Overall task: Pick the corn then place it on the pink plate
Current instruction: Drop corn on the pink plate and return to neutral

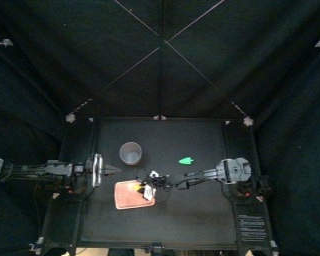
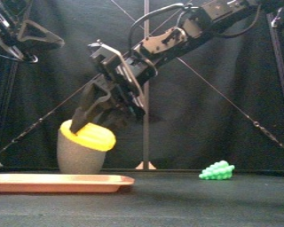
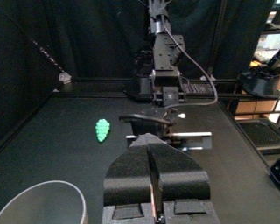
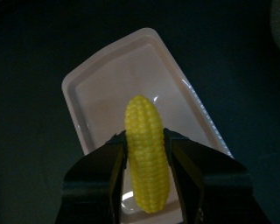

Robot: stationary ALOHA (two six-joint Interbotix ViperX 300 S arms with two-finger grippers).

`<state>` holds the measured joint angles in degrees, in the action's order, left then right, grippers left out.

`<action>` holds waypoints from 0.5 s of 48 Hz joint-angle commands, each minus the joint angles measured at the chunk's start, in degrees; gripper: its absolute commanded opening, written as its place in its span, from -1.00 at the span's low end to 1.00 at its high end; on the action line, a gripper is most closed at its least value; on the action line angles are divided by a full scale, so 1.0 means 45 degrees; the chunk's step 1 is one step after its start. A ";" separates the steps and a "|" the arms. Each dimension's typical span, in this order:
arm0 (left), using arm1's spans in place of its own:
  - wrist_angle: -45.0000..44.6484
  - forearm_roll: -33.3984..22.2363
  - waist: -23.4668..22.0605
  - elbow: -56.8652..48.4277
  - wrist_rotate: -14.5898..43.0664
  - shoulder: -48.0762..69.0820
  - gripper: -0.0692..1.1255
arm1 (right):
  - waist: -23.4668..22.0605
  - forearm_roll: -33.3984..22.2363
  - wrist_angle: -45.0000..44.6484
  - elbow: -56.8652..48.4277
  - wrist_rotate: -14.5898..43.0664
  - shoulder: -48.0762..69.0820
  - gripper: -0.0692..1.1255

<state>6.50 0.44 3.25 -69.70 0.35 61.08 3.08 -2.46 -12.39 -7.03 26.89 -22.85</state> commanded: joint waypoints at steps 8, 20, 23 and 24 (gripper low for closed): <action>0.0059 0.0020 0.0020 0.0273 0.0020 0.0000 -0.92 | 0.0039 -0.0449 -0.0039 0.1270 0.0000 -0.0371 0.57; 0.0039 0.0020 0.0039 0.0293 0.0020 0.0000 -0.92 | 0.0039 -0.1113 -0.0605 0.0566 0.0020 0.1016 0.83; 0.0039 0.0020 0.0039 0.0293 0.0020 0.0000 -0.92 | 0.0000 -0.1484 -0.0859 0.0098 0.0059 0.1777 0.83; 0.0039 0.0020 0.0039 0.0293 0.0020 0.0000 -0.92 | 0.0000 -0.1621 -0.0898 -0.0078 0.0098 0.2070 0.83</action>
<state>6.50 0.44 3.34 -69.70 0.35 61.08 3.25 -8.09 -15.82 -6.15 27.07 -20.74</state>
